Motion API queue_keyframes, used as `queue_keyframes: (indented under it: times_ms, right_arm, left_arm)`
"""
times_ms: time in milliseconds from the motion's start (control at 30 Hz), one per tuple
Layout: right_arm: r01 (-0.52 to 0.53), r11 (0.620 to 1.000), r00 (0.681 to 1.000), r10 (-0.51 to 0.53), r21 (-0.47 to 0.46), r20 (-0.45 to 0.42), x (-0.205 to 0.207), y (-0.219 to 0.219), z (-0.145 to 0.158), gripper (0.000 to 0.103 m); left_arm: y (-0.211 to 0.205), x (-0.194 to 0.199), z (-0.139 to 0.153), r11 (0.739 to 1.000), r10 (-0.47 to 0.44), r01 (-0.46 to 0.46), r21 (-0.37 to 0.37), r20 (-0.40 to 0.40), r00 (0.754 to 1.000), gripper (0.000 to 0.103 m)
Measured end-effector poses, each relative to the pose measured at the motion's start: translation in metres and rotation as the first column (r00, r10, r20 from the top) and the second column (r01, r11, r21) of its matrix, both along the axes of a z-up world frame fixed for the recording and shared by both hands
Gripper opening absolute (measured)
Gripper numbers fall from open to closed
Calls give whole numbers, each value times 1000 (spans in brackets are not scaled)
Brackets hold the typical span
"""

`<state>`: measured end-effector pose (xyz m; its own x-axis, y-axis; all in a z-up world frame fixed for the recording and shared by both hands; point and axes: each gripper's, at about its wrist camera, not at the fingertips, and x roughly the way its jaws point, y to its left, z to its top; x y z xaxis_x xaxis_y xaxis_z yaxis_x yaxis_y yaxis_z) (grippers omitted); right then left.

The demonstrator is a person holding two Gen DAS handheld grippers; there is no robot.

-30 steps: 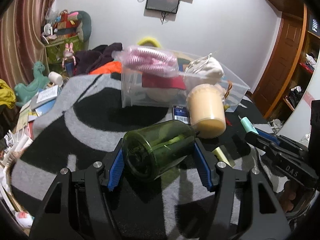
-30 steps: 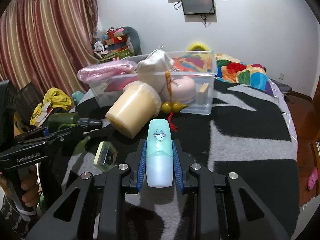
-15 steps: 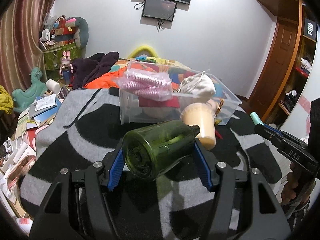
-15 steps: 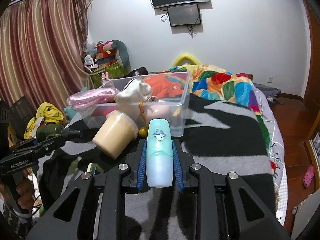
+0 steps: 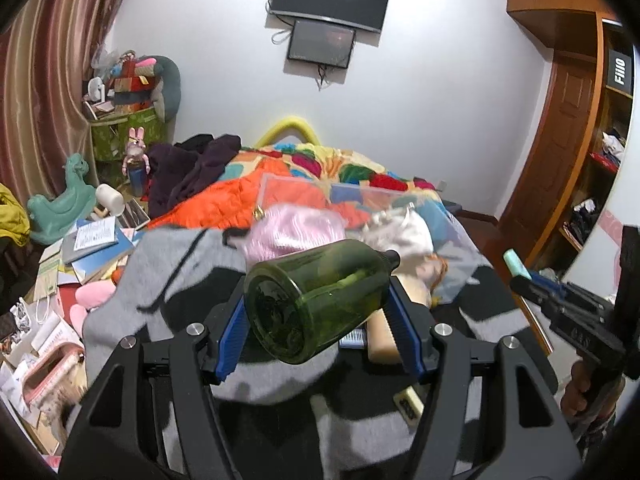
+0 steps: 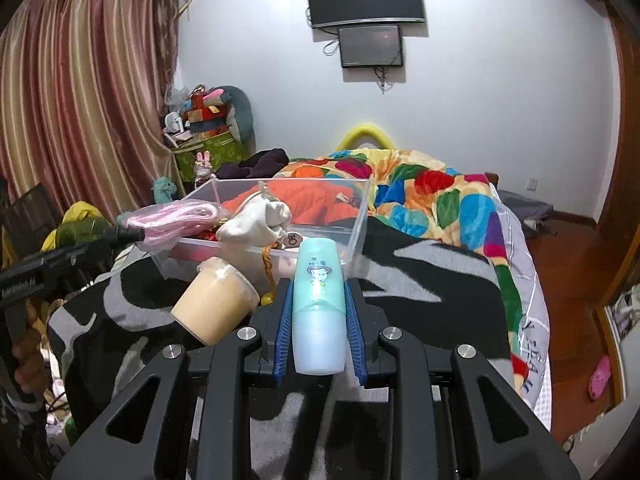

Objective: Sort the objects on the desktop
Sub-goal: 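Carry the bottle and tube over the clear box, lower them in, open both tools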

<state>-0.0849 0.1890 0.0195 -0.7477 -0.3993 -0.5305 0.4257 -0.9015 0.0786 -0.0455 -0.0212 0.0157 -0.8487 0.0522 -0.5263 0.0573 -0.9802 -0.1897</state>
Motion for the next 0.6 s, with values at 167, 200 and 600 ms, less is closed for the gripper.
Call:
queue_keyframes:
  times_ms: [167, 200, 600]
  right_arm:
    - [-20, 1000, 1000, 20, -14, -4, -9, -3, 8, 23]
    - [-25, 1000, 1000, 25, -18, -3, -11, -4, 9, 23]
    - [-36, 999, 998, 38, -33, 47, -42, -20, 4, 23]
  left_arm:
    - [-3, -9, 13, 1000, -1, 1, -11, -24, 1000, 63]
    - [-3, -12, 16, 1000, -6, 6, -16, -27, 1000, 63]
    - [1, -71, 15, 995, -72, 71, 63, 4, 997, 63]
